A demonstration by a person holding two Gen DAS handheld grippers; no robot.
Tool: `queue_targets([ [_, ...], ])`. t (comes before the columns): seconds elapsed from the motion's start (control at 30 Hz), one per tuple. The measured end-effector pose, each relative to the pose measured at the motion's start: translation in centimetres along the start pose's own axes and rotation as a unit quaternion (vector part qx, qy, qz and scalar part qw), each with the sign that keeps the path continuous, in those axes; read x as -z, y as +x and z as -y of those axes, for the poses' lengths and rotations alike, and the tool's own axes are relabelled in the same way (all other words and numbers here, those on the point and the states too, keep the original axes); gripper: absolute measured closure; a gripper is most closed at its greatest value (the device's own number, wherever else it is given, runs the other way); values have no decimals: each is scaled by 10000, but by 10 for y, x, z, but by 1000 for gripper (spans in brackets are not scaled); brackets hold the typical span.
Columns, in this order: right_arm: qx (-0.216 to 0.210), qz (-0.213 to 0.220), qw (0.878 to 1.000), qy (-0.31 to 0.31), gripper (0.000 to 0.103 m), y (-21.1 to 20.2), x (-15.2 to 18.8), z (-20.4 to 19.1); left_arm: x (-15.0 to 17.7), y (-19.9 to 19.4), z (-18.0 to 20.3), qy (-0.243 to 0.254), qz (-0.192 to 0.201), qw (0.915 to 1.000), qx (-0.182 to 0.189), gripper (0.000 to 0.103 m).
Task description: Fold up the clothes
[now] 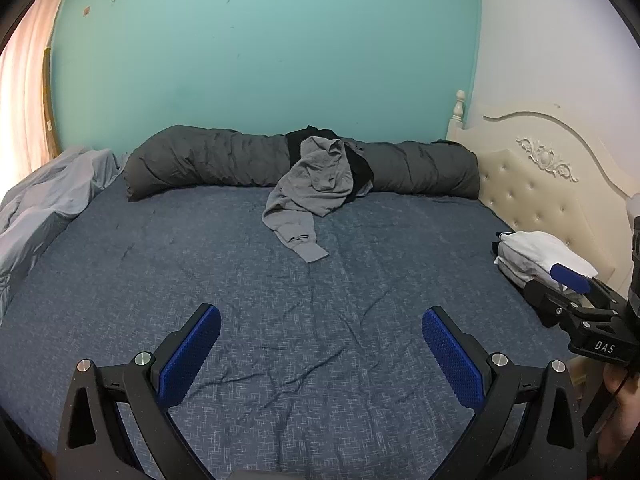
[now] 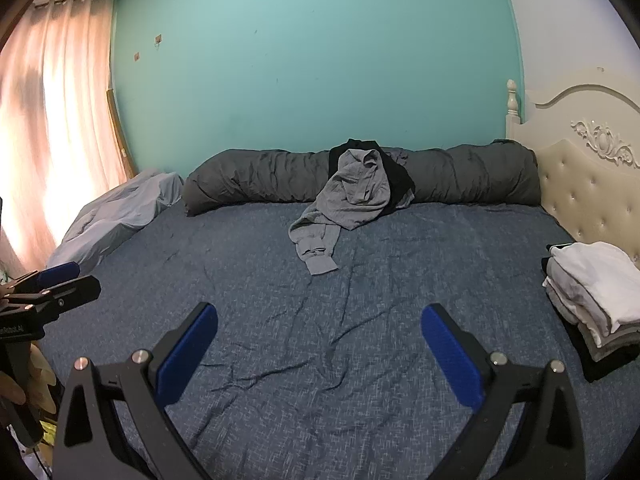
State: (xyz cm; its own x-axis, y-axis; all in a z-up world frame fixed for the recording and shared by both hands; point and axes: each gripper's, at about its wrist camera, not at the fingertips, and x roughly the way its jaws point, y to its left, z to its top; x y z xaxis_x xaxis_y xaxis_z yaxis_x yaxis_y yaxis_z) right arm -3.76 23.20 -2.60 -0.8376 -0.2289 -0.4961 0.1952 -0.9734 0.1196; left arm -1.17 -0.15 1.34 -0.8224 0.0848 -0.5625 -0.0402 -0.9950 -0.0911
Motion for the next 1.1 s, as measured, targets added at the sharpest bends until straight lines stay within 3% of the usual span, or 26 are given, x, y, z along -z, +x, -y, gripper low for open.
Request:
queue_targets([
  [1.1, 23, -3, 10000, 42, 1, -4, -7, -1, 4, -1, 6, 52, 57, 10000, 62, 0],
])
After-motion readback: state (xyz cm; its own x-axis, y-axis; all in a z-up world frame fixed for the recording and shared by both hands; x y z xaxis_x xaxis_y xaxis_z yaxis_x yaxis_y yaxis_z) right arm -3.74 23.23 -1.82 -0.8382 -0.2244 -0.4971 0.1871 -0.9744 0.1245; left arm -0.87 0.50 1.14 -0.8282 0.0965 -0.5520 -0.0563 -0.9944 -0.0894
